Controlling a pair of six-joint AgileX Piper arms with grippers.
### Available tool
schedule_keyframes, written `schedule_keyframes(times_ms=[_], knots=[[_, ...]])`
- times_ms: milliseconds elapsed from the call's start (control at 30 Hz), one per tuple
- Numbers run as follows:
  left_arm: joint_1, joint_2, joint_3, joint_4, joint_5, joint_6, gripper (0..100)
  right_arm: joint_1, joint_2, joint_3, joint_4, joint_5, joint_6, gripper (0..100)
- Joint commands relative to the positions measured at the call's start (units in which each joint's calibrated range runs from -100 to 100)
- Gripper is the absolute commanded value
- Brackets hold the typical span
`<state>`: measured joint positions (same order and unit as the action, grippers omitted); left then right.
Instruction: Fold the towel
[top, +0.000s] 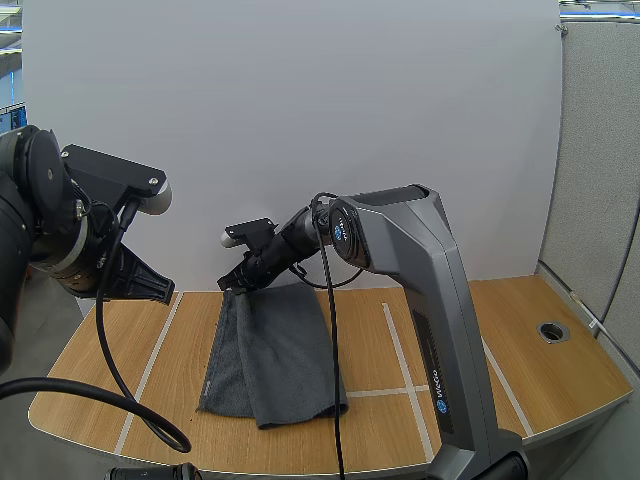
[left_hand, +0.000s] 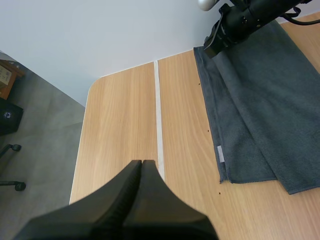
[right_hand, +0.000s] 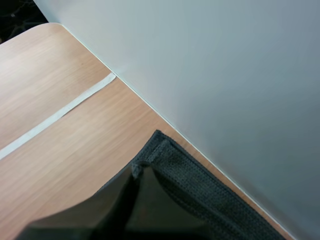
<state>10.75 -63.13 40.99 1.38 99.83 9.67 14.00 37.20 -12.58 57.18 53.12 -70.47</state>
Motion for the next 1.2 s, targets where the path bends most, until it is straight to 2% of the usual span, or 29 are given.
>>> schedule_keyframes(times_ms=[0, 300, 800, 867, 933, 1000, 1067, 1167], knots=[[0.07, 0.2, 0.2, -0.7, 0.2, -0.2, 0, 0.7, -0.3, -0.7, 0.1, -2.5, -0.3, 0], [0.07, 0.2, 0.2, -0.8, 0.2, -0.2, 0, 2.6, -0.3, -0.7, -0.4, -6.9, -0.3, 0], [0.07, 0.2, 0.2, -0.8, 0.2, -0.2, 0, 2.6, -0.3, -0.7, -0.4, -8.3, -0.2, 0], [0.07, 0.2, 0.2, -0.8, 0.2, -0.2, 0, 2.6, -0.3, -0.7, -0.4, -8.3, -0.1, 20], [0.07, 0.2, 0.2, -0.8, 0.2, -0.2, 0, 2.6, -0.6, -0.7, -0.4, -7.2, 0.0, 48], [0.07, 0.2, 0.2, -0.8, 0.2, -0.2, 0, 2.6, -1.1, -0.7, -0.5, -6.3, 0.0, 68], [0.07, 0.2, 0.2, -0.8, 0.2, -0.2, 0, 2.6, -2.3, -0.7, -0.9, -4.5, 0.1, 81], [0.07, 0.2, 0.2, -0.8, 0.2, -0.2, 0, 2.2, -5.1, -0.7, -1.8, 0.0, 0.9, 82]])
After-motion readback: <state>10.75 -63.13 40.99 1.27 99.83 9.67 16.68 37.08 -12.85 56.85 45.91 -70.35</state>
